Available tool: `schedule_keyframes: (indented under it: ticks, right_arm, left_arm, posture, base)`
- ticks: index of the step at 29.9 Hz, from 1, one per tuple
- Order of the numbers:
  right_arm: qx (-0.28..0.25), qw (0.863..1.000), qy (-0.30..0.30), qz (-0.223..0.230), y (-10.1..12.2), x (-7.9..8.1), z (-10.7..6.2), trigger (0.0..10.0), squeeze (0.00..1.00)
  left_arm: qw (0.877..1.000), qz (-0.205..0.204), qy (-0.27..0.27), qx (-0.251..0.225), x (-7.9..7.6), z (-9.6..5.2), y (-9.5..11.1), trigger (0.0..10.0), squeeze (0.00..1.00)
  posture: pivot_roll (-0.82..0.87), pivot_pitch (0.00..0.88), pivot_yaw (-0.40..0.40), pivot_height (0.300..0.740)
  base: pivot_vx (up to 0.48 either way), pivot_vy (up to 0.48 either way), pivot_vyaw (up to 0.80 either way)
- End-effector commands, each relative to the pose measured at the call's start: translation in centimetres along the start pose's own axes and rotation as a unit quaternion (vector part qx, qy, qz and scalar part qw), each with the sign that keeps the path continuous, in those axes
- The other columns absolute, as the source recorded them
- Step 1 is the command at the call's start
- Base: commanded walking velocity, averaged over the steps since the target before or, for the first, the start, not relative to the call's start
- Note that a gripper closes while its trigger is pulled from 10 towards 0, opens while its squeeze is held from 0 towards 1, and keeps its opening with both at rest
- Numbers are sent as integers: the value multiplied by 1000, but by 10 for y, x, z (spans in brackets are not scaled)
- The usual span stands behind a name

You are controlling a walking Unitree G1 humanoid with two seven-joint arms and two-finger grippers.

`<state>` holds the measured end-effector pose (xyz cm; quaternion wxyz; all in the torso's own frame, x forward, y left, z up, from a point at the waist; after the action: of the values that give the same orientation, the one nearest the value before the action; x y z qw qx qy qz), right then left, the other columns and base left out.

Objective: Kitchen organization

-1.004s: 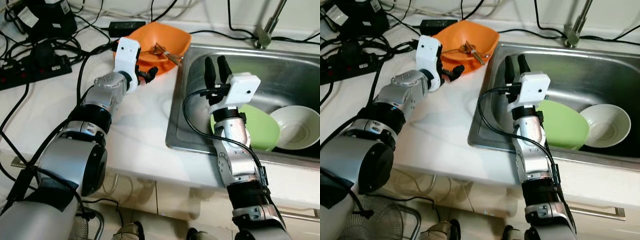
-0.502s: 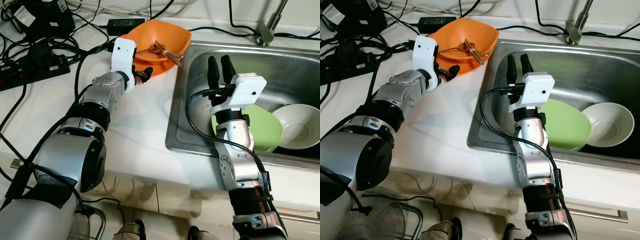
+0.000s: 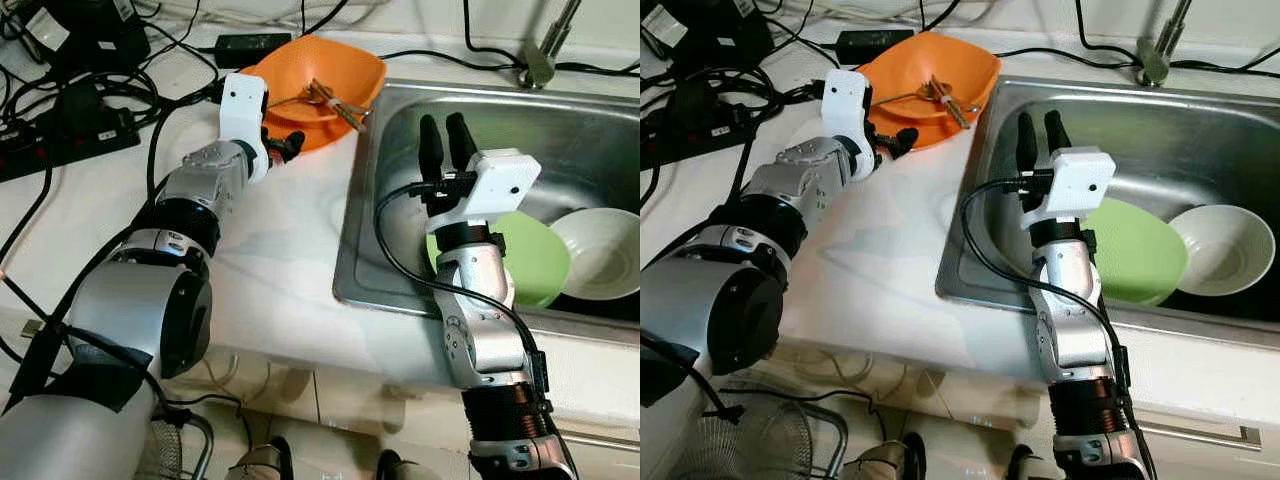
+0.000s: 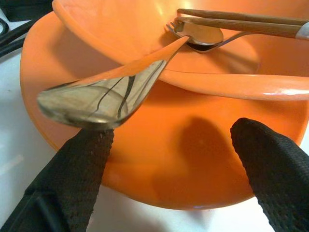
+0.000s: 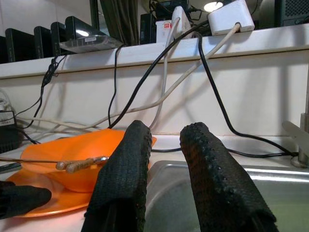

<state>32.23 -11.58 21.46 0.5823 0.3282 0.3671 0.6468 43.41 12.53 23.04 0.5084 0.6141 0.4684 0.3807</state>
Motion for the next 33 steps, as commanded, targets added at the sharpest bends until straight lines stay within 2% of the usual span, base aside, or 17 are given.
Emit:
schedule_keyframes:
  ticks: [1, 7, 17, 27, 33]
  right_arm:
    - [88, 996, -18, -17, -38, -13, -26, 10000, 0]
    - [88, 996, -17, -17, -37, -11, -23, 10000, 0]
    - [93, 996, -11, -7, -41, -5, -19, 10000, 0]
    - [93, 996, -9, -1, -45, -1, -13, 10000, 0]
    - [89, 996, -6, 0, -45, 0, -7, 10000, 0]
  left_arm:
    - [999, -8, -6, 41, -1, 0, -17, 10000, 0]
    - [997, 4, -15, 73, -2, -1, -32, 10000, 0]
    - [992, 31, -48, 115, 4, -5, -40, 10000, 0]
    - [988, 27, -76, 130, 23, -16, -34, 10000, 0]
    - [990, 24, -79, 117, 28, -21, -25, 10000, 0]
  posture:
    - [-8, 231, 117, 740]
    - [-1, 228, 119, 740]
    - [64, 235, 122, 740]
    - [116, 198, 132, 740]
    - [132, 182, 124, 740]
  base:
    - [0, 0, 0]
    - [0, 0, 0]
    - [0, 0, 0]
    - [0, 0, 0]
    - [0, 0, 0]
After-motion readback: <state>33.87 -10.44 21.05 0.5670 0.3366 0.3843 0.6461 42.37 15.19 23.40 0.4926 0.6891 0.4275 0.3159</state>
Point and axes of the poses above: a point about 5 cm out from each wrist's last joint towards the gripper, its own z axis pointing out of the wrist towards the gripper, its own y axis along the axis of the wrist's last joint, x = y × z, the point moved 1 cm from there along z, pointing out of the wrist towards the gripper, and after that the axes turned 1 degree about -z, right-handed, at the moved point
